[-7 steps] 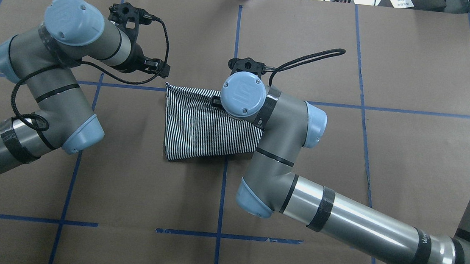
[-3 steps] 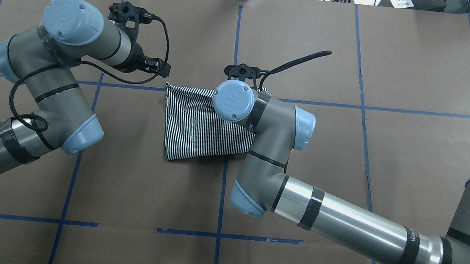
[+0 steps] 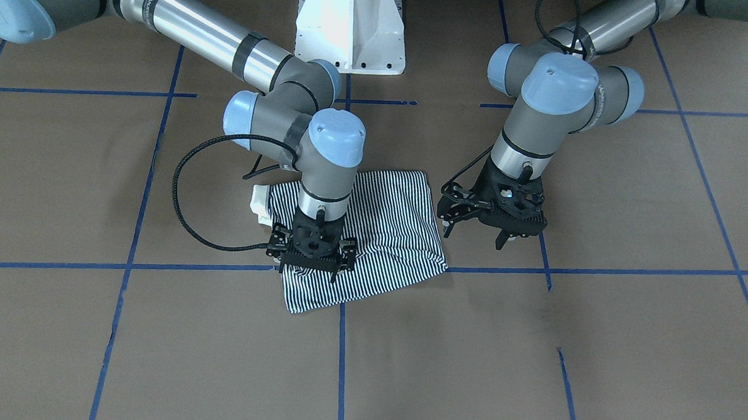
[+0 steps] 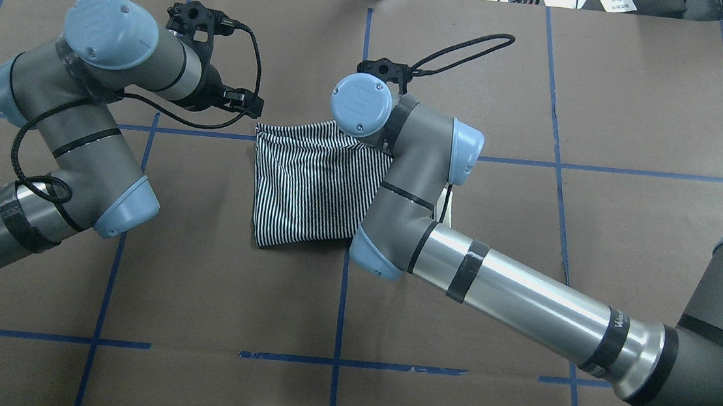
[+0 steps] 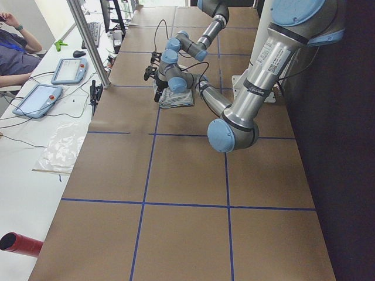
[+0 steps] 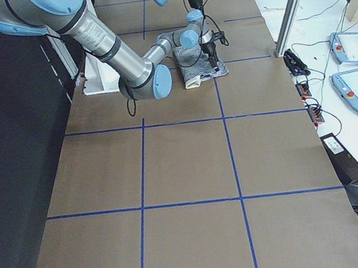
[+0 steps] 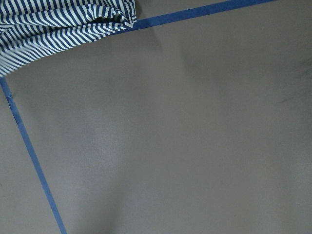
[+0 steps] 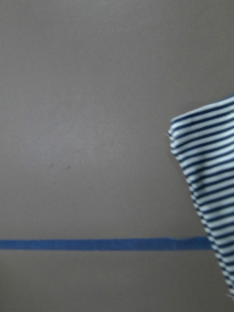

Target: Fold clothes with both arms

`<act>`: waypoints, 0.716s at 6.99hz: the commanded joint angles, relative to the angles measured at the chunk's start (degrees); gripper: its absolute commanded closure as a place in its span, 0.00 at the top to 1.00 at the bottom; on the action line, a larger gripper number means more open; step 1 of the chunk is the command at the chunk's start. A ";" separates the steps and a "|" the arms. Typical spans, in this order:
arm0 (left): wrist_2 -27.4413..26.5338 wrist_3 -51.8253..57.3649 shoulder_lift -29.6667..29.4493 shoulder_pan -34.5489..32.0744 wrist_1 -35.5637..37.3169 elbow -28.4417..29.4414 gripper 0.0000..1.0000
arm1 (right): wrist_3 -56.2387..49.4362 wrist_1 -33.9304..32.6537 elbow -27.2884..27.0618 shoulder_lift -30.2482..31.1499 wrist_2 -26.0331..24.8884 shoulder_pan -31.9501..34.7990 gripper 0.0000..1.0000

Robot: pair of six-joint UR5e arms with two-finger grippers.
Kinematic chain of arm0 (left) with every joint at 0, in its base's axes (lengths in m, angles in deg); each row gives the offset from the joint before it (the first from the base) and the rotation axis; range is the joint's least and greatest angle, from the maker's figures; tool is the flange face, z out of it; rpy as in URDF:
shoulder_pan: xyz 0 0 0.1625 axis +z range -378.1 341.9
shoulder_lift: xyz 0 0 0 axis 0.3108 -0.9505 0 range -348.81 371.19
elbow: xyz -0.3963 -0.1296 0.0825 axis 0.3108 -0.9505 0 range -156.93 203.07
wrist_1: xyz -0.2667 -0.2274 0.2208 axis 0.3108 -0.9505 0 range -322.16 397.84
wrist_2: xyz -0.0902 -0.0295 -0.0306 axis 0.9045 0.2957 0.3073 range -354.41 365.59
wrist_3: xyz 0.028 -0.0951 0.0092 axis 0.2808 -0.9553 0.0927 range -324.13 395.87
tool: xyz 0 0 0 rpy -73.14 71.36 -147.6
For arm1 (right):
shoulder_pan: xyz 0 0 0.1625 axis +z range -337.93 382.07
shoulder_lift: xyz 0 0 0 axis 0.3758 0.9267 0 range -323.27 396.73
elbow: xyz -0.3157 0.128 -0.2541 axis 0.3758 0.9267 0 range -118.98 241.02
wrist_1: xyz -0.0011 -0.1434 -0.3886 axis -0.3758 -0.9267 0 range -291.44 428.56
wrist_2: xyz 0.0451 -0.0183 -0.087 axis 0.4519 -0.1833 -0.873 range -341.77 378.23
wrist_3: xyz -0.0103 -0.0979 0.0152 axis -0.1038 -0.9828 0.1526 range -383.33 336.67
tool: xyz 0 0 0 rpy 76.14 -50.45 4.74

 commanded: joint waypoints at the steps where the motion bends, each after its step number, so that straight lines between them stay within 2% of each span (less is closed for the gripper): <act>1: 0.00 0.00 0.09 0.00 0.01 -0.05 1.00 | -3.44 2.46 3.94 -1.32 6.40 5.66 1.00; 3: 0.00 -4.53 -0.78 0.96 0.18 1.35 1.00 | -9.16 1.94 2.29 -0.45 14.84 10.33 1.00; 5: -0.52 -9.73 -2.80 4.55 0.27 4.24 1.00 | -12.68 1.85 -4.28 4.72 17.17 12.28 1.00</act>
